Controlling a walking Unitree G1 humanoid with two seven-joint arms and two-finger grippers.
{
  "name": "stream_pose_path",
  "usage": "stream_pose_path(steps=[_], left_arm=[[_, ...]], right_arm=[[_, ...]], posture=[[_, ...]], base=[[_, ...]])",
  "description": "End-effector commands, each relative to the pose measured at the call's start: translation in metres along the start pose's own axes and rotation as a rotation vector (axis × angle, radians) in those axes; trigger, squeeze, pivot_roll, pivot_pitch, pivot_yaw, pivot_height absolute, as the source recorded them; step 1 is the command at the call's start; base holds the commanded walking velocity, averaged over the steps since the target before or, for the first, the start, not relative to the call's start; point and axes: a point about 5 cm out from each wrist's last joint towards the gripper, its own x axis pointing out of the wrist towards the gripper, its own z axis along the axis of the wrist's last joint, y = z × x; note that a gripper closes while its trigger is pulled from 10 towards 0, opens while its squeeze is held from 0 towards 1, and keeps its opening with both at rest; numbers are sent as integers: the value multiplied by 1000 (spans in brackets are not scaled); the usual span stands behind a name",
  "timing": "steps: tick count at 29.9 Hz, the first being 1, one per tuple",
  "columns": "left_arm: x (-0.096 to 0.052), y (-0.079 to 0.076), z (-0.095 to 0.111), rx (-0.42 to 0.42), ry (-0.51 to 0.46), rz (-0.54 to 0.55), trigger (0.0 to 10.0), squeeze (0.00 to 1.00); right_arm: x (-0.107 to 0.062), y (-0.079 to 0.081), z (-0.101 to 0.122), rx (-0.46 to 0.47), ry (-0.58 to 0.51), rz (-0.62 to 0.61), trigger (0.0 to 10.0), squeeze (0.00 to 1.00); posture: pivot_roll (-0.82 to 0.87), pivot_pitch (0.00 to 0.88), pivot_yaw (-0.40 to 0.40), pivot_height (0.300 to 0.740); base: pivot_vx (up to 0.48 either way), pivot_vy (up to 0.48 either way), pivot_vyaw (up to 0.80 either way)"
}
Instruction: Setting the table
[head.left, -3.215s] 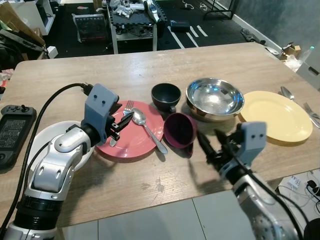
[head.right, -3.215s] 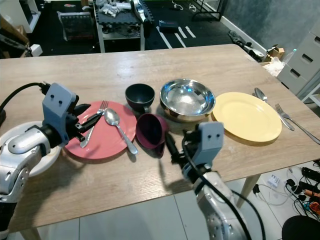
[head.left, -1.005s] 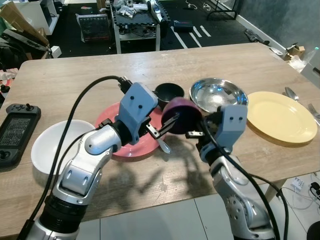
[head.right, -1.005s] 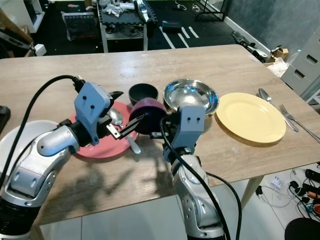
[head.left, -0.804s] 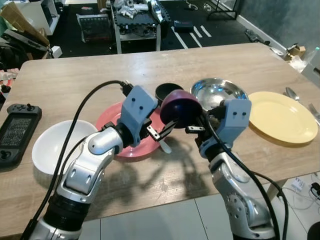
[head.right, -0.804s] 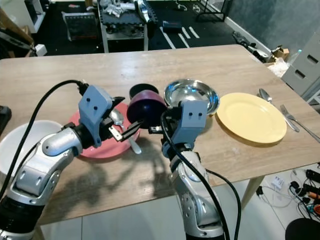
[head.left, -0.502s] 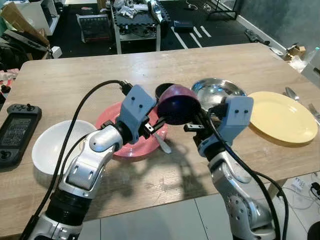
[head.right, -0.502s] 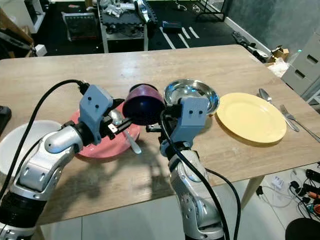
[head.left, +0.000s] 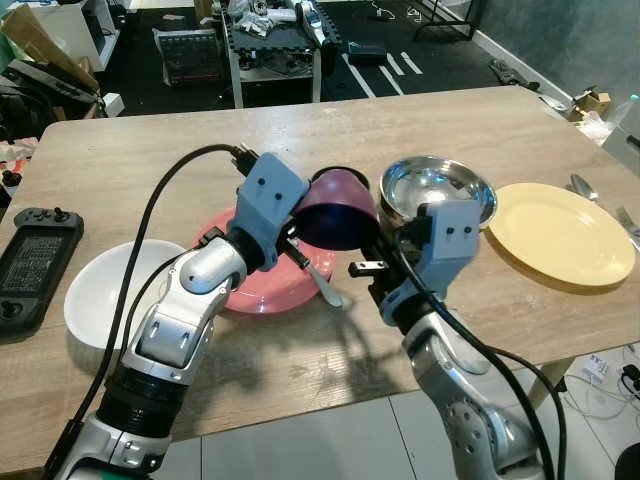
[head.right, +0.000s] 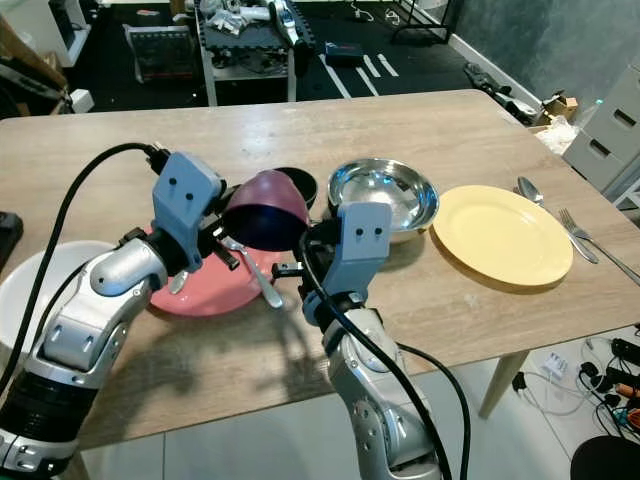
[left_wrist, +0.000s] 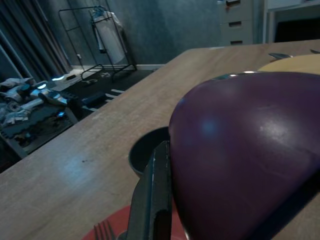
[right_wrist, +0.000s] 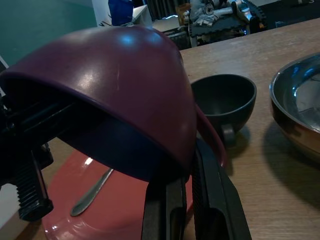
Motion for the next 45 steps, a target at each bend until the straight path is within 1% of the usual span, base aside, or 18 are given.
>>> stream_pose_path(steps=[1, 3, 4, 10, 11, 14, 16, 17, 18, 19, 20, 21, 23, 25, 28, 33, 39, 45], left_arm=[[-7, 13, -12, 1, 63, 59, 0, 0], [-7, 13, -12, -4, 63, 65, 0, 0], [-6, 13, -12, -6, 62, 68, 0, 0], [-6, 16, -14, -38, 72, 91, 0, 0], [-6, 18, -15, -62, 78, 106, 0, 0], [-6, 20, -15, -97, 79, 119, 0, 0], [-7, 26, -14, -204, 75, 146, 0, 0], [-7, 26, -14, -204, 75, 146, 0, 0], [-9, 30, -11, -293, 67, 140, 6314, 0], [-9, 30, -11, -293, 67, 140, 6314, 0], [-12, 34, -9, -390, 67, 103, 10000, 0], [-12, 34, -9, -390, 67, 103, 10000, 0], [-19, 38, -4, -496, 77, 20, 10000, 0], [-19, 38, -4, -496, 77, 20, 10000, 0], [-36, 45, 4, -639, 134, -145, 10000, 0], [-48, 57, 12, -759, 145, -231, 10000, 0], [-60, 77, 17, -877, 150, -217, 10000, 0], [-70, 87, 21, -902, 182, -222, 10000, 0]], right_arm=[[-5, 0, 9, 13, -54, 27, 10000, 0], [-5, -1, 10, 20, -63, 27, 10000, 0], [-5, -1, 12, 30, -76, 32, 10000, 1000], [-8, -1, 25, 61, -150, 79, 10000, 1000], [-12, 1, 33, 95, -187, 143, 10000, 0], [-16, 2, 43, 123, -224, 220, 10000, 0], [-25, -4, 55, 128, -275, 296, 10000, 0], [-25, -4, 55, 128, -275, 296, 10000, 0], [-27, -13, 57, 70, -281, 271, 10000, 0], [-27, -13, 57, 70, -281, 271, 10000, 0], [-27, -23, 56, -22, -272, 220, 10000, 0], [-27, -23, 56, -22, -272, 220, 10000, 0], [-28, -35, 52, -205, -249, 161, 10000, 0], [-28, -35, 52, -205, -249, 161, 10000, 0], [-26, -32, 38, -449, -218, 191, 10000, 0], [-25, -21, 31, -535, -233, 263, 10000, 0], [-28, -7, 32, -595, -295, 361, 10000, 0], [-29, 5, 41, -724, -404, 428, 10000, 0]], posture=[[64, 213, 86, 740], [64, 213, 86, 740], [65, 213, 84, 740], [66, 215, 85, 740], [66, 215, 85, 740], [64, 218, 87, 740], [62, 220, 89, 740], [62, 220, 89, 740], [62, 222, 89, 740], [62, 222, 89, 740], [62, 222, 89, 740], [62, 222, 89, 740], [67, 224, 92, 740], [67, 224, 92, 740], [92, 226, 102, 740], [97, 226, 110, 740], [101, 226, 115, 740], [111, 219, 126, 740]], base=[[0, 0, 0], [0, 0, 0], [0, 0, 0], [0, 0, 0], [0, 0, 0], [0, 0, 0], [0, 0, 0], [0, 0, 0], [0, 0, 0], [0, 0, 0], [0, 0, 0], [0, 0, 0], [0, 0, 0], [0, 0, 0], [0, 0, 0], [0, 0, 0], [0, 0, 0], [0, 0, 0]])
